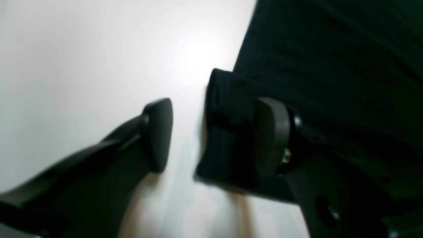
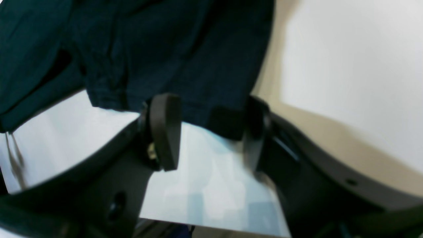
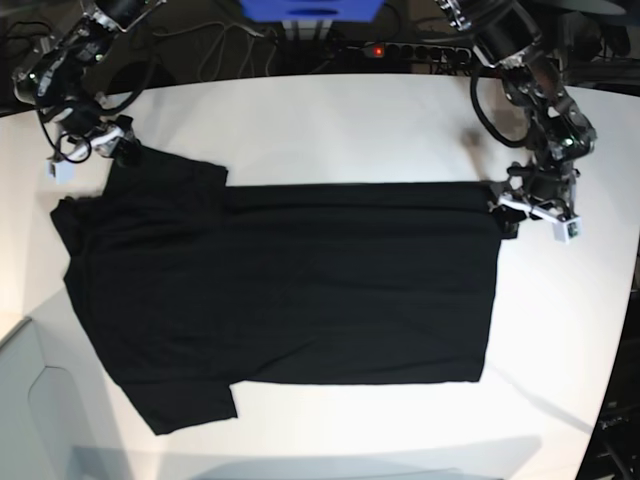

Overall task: Fold the T-shirt properly
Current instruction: 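Release the shirt and reposition both grippers along its edges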

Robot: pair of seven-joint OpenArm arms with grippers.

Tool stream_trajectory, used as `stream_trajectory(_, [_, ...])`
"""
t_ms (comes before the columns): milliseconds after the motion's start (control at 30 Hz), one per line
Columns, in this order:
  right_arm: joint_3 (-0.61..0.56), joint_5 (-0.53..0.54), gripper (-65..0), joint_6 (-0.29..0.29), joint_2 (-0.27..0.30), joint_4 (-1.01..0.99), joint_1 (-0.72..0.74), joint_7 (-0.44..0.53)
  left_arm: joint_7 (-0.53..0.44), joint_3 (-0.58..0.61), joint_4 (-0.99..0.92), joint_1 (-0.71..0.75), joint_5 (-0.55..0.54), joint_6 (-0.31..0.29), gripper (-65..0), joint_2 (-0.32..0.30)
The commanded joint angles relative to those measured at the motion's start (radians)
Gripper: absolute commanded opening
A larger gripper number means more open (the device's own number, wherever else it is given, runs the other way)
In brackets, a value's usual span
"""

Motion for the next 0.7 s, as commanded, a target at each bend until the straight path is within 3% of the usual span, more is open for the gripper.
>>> stream_trajectory(0, [0.001, -0.009, -36.4, 0.006, 0.006, 0.011, -0.002, -0.012, -0.017, -0.002, 0.027, -0.007, -0.01, 0.001, -27.6, -0.014])
stream_trajectory(100, [0.001, -0.009, -39.3, 0.006, 0.006, 0.011, 0.0, -0.01, -0.017, -0.002, 0.037, -0.007, -0.01, 0.001, -27.6, -0.014])
stream_trajectory(333, [0.001, -0.007, -63.9, 0.007, 0.006, 0.011, 0.033, -0.015, -0.017, -0.002, 0.037, -0.007, -0.01, 0.001, -27.6, -0.014])
stream_trajectory(667, [-0.022, -0.006, -65.0, 0.007, 0.012, 0.019, 0.124, -0.059, -0.017, -0.002, 0.037, -0.007, -0.01, 0.001, -27.6, -0.014])
